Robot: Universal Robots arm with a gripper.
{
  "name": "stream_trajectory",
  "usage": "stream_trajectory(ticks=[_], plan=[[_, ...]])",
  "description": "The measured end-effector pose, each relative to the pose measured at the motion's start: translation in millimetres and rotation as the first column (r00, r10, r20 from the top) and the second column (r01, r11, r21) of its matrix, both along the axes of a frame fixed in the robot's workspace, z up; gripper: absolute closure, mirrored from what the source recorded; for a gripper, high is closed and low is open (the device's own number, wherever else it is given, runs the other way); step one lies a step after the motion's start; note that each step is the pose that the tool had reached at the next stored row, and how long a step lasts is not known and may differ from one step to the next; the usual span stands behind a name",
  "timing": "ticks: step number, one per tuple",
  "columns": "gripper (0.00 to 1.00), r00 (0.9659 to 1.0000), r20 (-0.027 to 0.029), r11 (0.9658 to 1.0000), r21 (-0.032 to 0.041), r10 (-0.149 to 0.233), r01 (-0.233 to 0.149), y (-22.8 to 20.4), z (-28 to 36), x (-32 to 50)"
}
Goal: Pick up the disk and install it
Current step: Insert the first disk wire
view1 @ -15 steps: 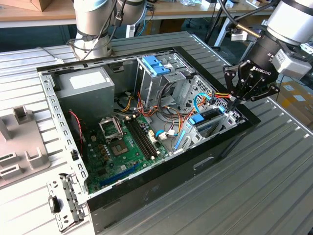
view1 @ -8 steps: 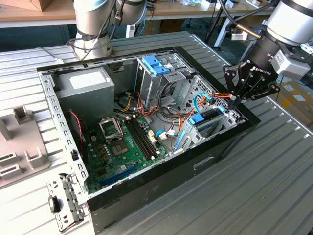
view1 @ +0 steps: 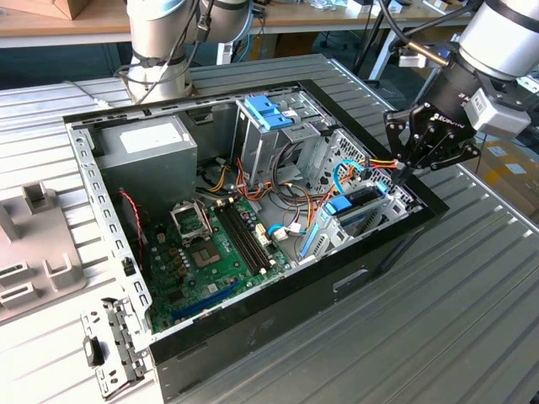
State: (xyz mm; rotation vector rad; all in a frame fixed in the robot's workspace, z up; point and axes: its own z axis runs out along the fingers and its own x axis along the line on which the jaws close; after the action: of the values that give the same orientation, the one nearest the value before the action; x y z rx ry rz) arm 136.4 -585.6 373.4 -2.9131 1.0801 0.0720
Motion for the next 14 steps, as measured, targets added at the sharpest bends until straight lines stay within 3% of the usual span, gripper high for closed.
stream_trajectory(ticks=[6,7,8,9,14], plan=[[0.89,1.0,0.0,1.0,0.0096,0.0,0.0,0.0,0.0,0.0],[0.76,1.0,0.0,0.9999,0.0112,0.0,0.0,0.0,0.0,0.0],[0.76,1.0,0.0001,0.9999,0.0124,0.0,0.0,0.0,0.0,0.0],[0.64,1.0,0.0001,0.9999,0.0145,0.0,0.0,0.0,-0.1,0.0],[0.64,1.0,0.0001,0.9998,0.0181,0.0,0.0,0.0,-0.1,0.2]])
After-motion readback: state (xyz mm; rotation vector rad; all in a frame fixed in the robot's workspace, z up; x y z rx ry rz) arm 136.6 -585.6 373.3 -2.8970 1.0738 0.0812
